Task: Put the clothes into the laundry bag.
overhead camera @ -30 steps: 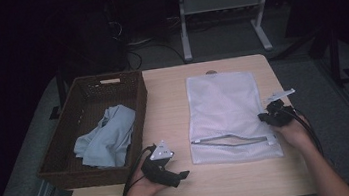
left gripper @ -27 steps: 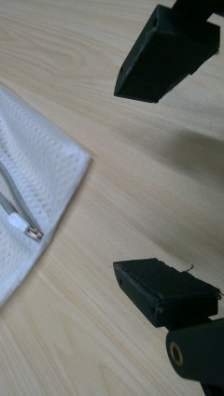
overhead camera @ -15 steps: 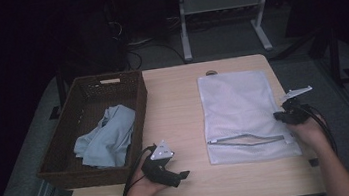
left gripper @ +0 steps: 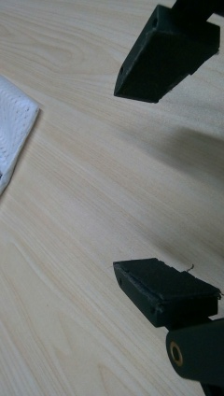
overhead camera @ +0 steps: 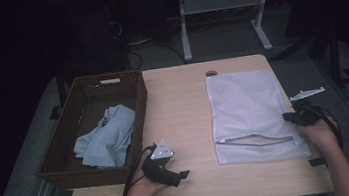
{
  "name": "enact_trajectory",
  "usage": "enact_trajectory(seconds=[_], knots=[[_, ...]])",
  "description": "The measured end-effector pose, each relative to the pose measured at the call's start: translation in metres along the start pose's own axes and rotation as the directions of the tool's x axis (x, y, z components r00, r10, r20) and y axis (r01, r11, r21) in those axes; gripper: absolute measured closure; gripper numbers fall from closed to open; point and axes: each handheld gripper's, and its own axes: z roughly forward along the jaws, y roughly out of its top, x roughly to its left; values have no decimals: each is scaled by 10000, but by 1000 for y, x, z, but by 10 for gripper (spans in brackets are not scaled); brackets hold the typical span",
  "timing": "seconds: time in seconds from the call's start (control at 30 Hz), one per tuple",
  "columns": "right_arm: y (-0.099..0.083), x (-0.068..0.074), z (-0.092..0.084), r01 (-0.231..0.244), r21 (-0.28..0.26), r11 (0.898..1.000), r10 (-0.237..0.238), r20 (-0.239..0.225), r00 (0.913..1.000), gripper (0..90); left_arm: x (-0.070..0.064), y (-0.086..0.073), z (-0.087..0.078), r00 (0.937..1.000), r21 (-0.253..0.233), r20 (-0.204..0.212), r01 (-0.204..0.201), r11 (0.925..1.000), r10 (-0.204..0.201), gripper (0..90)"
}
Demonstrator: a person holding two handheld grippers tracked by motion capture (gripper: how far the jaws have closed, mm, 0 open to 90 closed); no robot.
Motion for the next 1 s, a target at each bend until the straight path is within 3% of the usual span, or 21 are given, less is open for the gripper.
enact_trajectory(seconds=[0.27, 0.4, 0.47, 0.7, 1.0], knots=[[-8, -3, -7, -4, 83, 10000, 3, 139, 9999, 893, 0, 0, -1, 10000, 45, -41, -31, 10000, 31, 138], [-6, 2, -15, -81, -588, 9982, 67, -245, 9997, 836, 0, 0, -1, 10000, 74, -42, -24, 10000, 24, 139], [-7, 11, -22, 64, -956, 9954, -118, -559, 9984, 801, 0, 0, -1, 10000, 84, -28, -3, 10000, 3, 140], [-18, 30, -31, 498, -1134, 9923, -615, -1023, 9929, 701, 0, 0, -1, 10000, 147, -66, 14, 9999, -13, 140], [-34, 67, -50, 1081, -1793, 9778, -1382, -1654, 9765, 552, 0, -1, -2, 10000, 250, -34, 68, 9997, -67, 140]])
